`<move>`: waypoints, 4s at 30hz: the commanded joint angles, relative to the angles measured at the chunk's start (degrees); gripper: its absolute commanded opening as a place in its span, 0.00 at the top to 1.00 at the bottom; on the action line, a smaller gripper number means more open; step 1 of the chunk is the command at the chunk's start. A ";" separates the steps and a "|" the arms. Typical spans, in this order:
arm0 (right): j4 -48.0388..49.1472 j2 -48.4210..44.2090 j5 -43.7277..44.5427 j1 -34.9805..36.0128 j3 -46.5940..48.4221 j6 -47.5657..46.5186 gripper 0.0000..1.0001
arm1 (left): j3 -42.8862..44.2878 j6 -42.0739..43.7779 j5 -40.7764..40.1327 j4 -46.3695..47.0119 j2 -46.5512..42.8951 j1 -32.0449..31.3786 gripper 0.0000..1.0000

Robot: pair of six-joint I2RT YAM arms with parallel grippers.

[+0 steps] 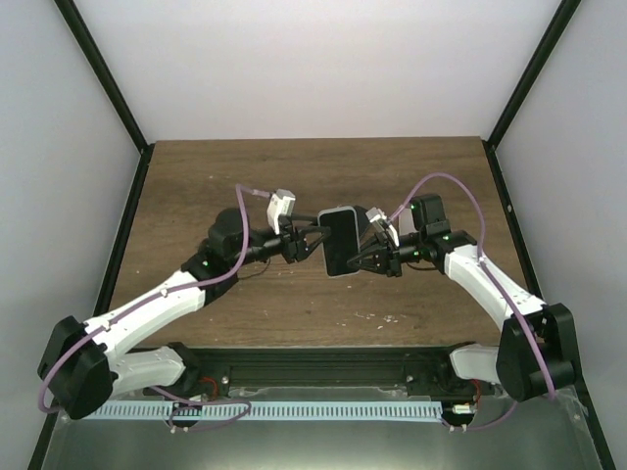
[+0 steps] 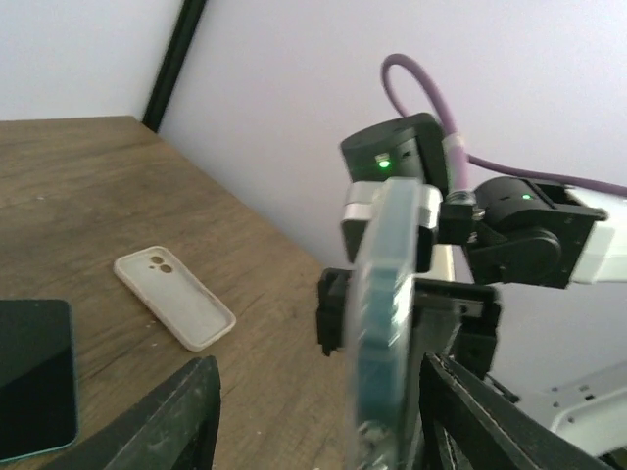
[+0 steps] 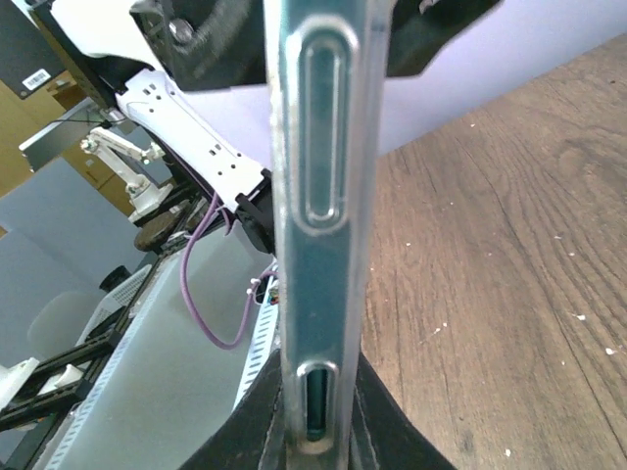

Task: Take the phone out of the phone case
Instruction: Adjust the phone, then remove the phone case from the phone.

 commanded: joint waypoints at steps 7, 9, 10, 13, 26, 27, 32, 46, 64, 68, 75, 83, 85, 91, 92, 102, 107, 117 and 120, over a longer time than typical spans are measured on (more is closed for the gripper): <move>-4.38 2.35 0.65 0.63 2.32 -6.21 0.99 | 9.83 6.23 17.31 -10.37 6.79 1.49 0.60; -4.45 2.23 0.76 0.64 2.26 -6.25 0.99 | 10.08 6.37 17.59 -10.31 7.22 1.51 0.64; -4.46 2.18 0.76 0.61 2.24 -6.24 0.99 | 10.18 6.49 17.60 -10.35 7.32 1.48 0.66; -4.34 2.00 0.76 0.63 2.24 -6.24 0.99 | 10.27 6.61 18.22 -10.41 7.91 1.48 0.70; -4.73 2.72 0.53 0.72 2.41 -6.41 0.99 | 11.95 6.71 21.47 -9.70 10.09 1.53 0.91; -4.72 2.67 0.58 0.79 2.48 -6.41 0.99 | 12.17 6.82 21.69 -9.98 10.09 1.57 0.94; -4.79 2.21 0.92 0.75 2.71 -6.54 0.86 | 13.45 7.40 23.14 -12.21 9.21 1.94 0.98; -23.57 -9.55 18.46 0.75 8.11 -21.39 0.56 | 16.64 8.66 37.82 -15.87 10.46 4.05 1.00; -33.19 -12.87 25.18 3.12 12.05 -24.82 0.60 | 18.88 13.22 46.89 -20.12 13.30 4.35 1.00; -31.10 -12.45 26.74 4.08 12.52 -23.41 0.60 | 17.23 11.29 46.50 -16.43 12.69 5.21 1.00; -33.83 -9.91 26.42 4.50 15.03 -27.72 0.61 | 14.28 4.73 48.20 -7.98 11.06 8.29 1.00; -37.94 -4.87 24.95 6.27 20.32 -30.75 0.62 | 12.91 4.78 48.21 -7.85 9.74 8.62 1.00; -39.43 -4.18 24.50 7.82 21.29 -31.78 0.62 | 12.92 5.06 47.72 -8.13 9.62 8.70 1.00; -39.02 -4.94 25.54 13.19 20.20 -29.96 0.62 | 13.00 6.22 45.87 -9.57 9.26 8.89 1.00; -38.98 -5.02 25.37 13.68 20.05 -29.66 0.62 | 12.96 6.23 45.68 -9.63 9.18 9.08 1.00; -38.31 -4.71 25.94 16.58 19.26 -28.55 0.69 | 12.49 6.25 44.33 -9.51 8.14 10.08 1.00; -38.08 -5.79 26.92 17.04 18.90 -29.15 0.69 | 12.49 5.09 44.24 -8.85 8.89 10.62 1.00; -36.64 -7.16 29.06 18.54 18.01 -29.96 0.80 | 12.06 2.26 45.40 -6.23 10.37 10.94 1.00; -35.57 -7.68 29.69 18.81 17.69 -29.97 0.84 | 12.08 1.23 46.00 -5.34 11.06 10.98 1.00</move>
